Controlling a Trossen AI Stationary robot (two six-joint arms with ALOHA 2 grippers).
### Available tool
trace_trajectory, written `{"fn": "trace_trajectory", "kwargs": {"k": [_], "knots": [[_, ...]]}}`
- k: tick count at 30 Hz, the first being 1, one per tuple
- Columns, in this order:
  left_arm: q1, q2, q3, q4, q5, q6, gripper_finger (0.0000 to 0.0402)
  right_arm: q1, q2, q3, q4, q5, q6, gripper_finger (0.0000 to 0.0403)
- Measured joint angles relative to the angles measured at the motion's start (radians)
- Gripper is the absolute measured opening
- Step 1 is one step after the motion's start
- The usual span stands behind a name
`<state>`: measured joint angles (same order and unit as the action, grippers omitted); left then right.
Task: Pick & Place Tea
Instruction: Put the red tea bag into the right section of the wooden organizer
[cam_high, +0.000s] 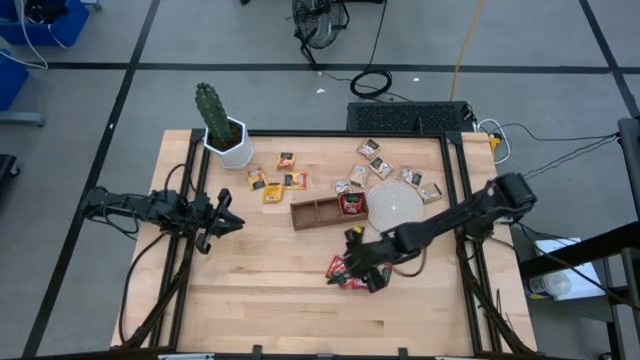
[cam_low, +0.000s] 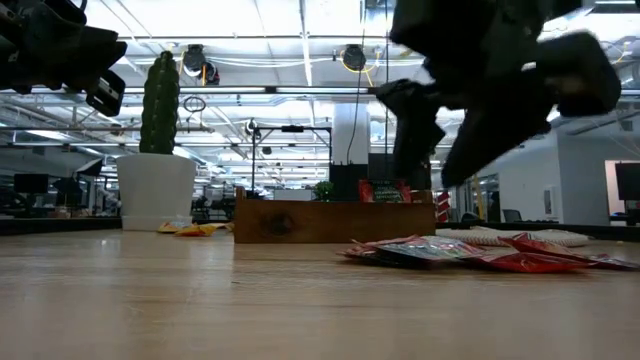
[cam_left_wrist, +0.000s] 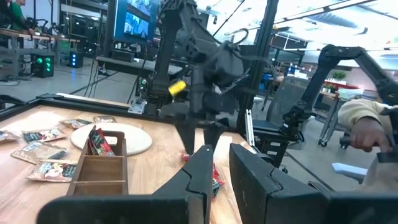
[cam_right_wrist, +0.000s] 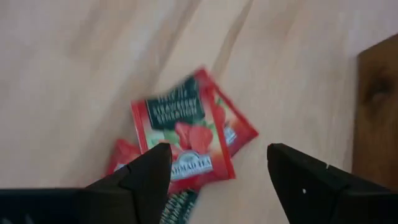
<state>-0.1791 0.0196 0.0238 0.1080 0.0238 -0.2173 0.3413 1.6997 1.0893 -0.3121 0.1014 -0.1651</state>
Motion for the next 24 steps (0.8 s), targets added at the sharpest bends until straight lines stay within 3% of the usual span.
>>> {"fn": "trace_trajectory", "kwargs": {"k": [3, 8, 17, 24], "knots": [[0.0, 0.0, 0.0, -0.001, 0.0, 0.0, 0.0058, -0.008, 0.096, 0.086, -0.13, 0.001, -0.06, 0.0246], [0.0, 0.0, 0.0, -0.006, -0.001, 0.0, 0.0058, -0.013, 0.206, 0.146, -0.139, -0.029, -0.1, 0.0247], [0.0, 0.0, 0.0, 0.0, -0.001, 0.0, 0.0058, -0.031, 0.229, 0.153, -0.13, -0.082, -0.057, 0.0244], [0.0, 0.0, 0.0, -0.001, -0.001, 0.0, 0.0058, -0.035, 0.23, 0.152, -0.134, -0.126, -0.027, 0.0193]]}}
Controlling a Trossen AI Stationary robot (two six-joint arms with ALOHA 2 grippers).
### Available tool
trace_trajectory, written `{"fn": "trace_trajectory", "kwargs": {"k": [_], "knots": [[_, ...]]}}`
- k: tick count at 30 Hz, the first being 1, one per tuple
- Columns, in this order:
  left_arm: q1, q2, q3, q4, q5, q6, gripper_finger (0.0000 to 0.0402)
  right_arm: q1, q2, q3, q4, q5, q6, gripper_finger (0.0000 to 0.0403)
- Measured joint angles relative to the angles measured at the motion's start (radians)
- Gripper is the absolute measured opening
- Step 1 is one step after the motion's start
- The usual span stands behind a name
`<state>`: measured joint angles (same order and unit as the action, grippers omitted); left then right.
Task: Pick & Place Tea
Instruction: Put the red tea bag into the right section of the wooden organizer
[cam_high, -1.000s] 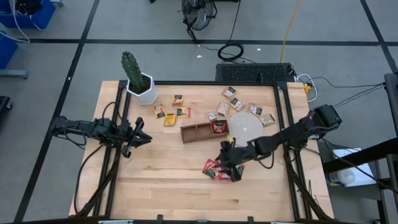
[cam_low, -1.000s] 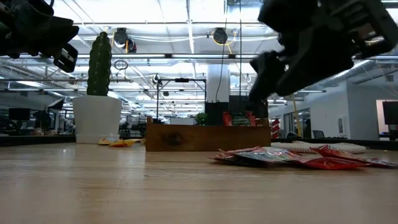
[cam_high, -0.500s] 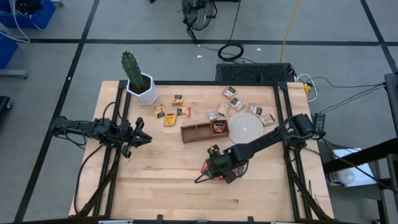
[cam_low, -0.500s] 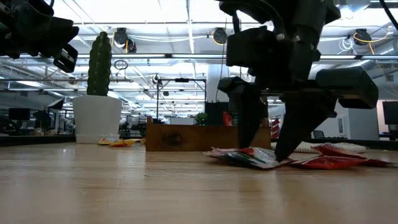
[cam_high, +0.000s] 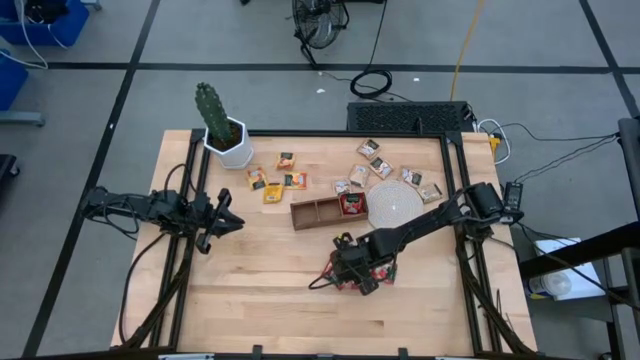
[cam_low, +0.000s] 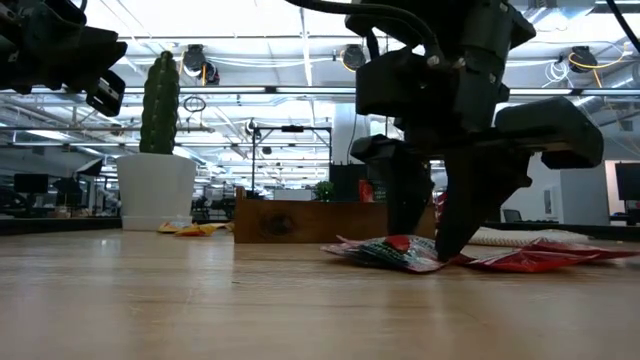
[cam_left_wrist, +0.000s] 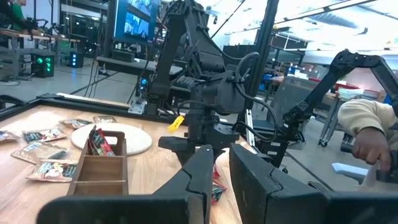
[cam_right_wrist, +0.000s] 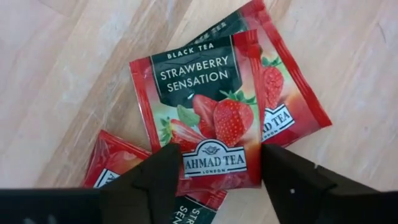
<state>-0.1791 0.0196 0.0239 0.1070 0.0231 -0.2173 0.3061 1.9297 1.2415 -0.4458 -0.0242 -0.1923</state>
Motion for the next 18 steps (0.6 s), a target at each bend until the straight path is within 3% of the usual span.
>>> {"fn": "trace_trajectory", "kwargs": {"k": [12, 18], "knots": [[0.0, 0.0, 0.0, 0.001, 0.001, 0.0, 0.0058, 0.002, -0.047, -0.006, -0.043, -0.006, 0.111, 0.0044], [0.0, 0.0, 0.0, 0.001, 0.001, 0.0, 0.0058, 0.004, -0.153, -0.005, -0.037, 0.0, 0.215, 0.0029]]}}
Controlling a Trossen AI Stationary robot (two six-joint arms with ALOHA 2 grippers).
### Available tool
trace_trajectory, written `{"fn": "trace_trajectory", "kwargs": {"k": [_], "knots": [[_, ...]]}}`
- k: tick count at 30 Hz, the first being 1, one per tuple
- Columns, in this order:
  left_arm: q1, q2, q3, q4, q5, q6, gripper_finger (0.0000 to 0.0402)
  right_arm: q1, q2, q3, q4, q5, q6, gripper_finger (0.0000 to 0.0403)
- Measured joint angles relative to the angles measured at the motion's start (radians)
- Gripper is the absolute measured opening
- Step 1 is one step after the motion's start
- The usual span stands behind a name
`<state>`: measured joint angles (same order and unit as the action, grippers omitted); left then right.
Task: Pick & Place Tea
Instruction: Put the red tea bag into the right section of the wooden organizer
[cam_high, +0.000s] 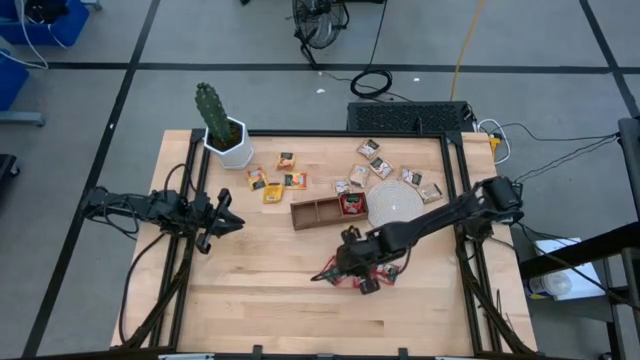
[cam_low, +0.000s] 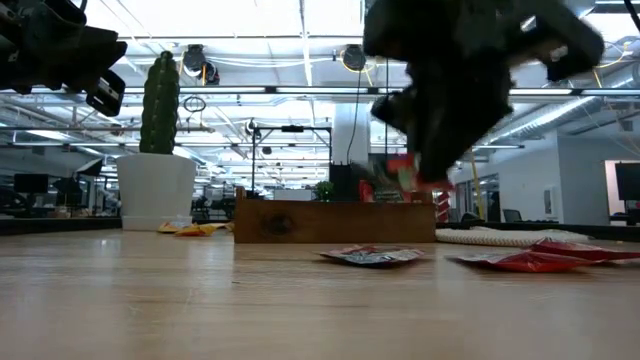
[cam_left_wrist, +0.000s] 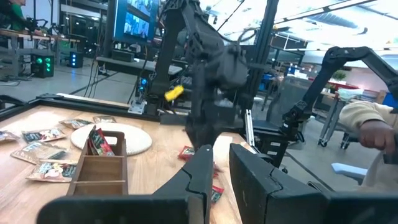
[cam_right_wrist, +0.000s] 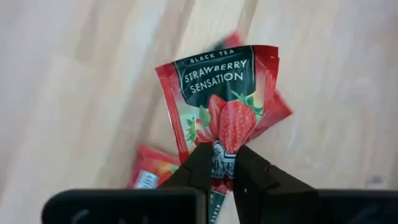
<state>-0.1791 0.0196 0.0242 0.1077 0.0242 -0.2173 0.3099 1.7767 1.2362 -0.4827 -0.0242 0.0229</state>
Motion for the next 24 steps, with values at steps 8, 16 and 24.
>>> {"fn": "trace_trajectory", "kwargs": {"k": [8, 16, 24], "knots": [[0.0, 0.0, 0.0, 0.0, 0.0, 0.0, 0.0058, 0.031, -0.154, -0.158, 0.101, 0.511, 0.232, 0.0028], [0.0, 0.0, 0.0, -0.001, 0.0, 0.0, 0.0058, -0.013, -0.264, -0.565, 0.889, 0.94, 0.242, 0.0033], [0.0, 0.0, 0.0, -0.002, 0.0, 0.0, 0.0058, -0.109, -0.206, -0.727, 1.239, 0.851, 0.253, 0.0025]]}}
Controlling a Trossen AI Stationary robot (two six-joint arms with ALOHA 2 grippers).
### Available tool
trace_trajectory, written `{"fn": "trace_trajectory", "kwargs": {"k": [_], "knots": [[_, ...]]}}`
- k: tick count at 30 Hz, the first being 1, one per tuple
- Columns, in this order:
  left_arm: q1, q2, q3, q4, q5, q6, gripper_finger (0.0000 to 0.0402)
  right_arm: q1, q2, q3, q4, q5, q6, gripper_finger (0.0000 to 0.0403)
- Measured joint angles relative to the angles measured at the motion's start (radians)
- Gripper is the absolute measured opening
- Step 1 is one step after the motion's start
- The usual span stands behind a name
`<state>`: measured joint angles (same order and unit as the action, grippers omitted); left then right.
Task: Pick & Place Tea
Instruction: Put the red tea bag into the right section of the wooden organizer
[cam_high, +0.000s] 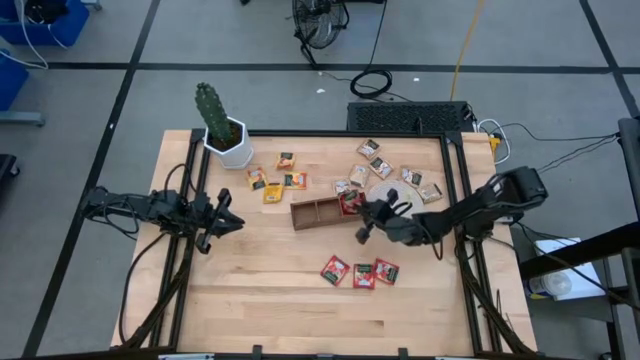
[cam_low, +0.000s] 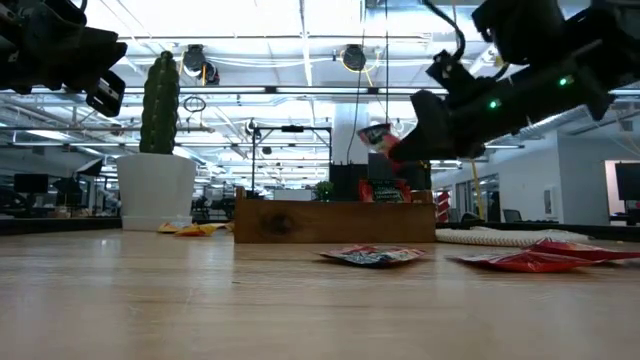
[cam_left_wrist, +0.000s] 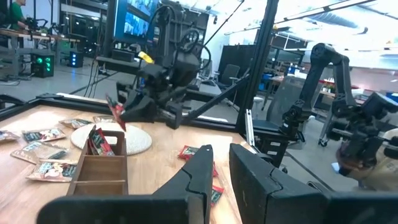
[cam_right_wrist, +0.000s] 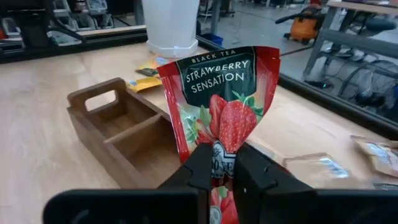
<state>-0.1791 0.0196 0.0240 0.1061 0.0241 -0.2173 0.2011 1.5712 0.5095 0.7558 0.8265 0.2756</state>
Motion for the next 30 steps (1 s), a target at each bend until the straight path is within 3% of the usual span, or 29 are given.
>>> {"fn": "trace_trajectory", "kwargs": {"k": [11, 30], "knots": [[0.0, 0.0, 0.0, 0.001, 0.0, 0.0, 0.0058, -0.044, 0.132, 0.001, 0.058, -0.046, 0.0, 0.0056], [0.0, 0.0, 0.0, 0.001, 0.0, 0.0, 0.0058, -0.043, 0.136, 0.001, 0.101, -0.056, -0.06, 0.0063]]}}
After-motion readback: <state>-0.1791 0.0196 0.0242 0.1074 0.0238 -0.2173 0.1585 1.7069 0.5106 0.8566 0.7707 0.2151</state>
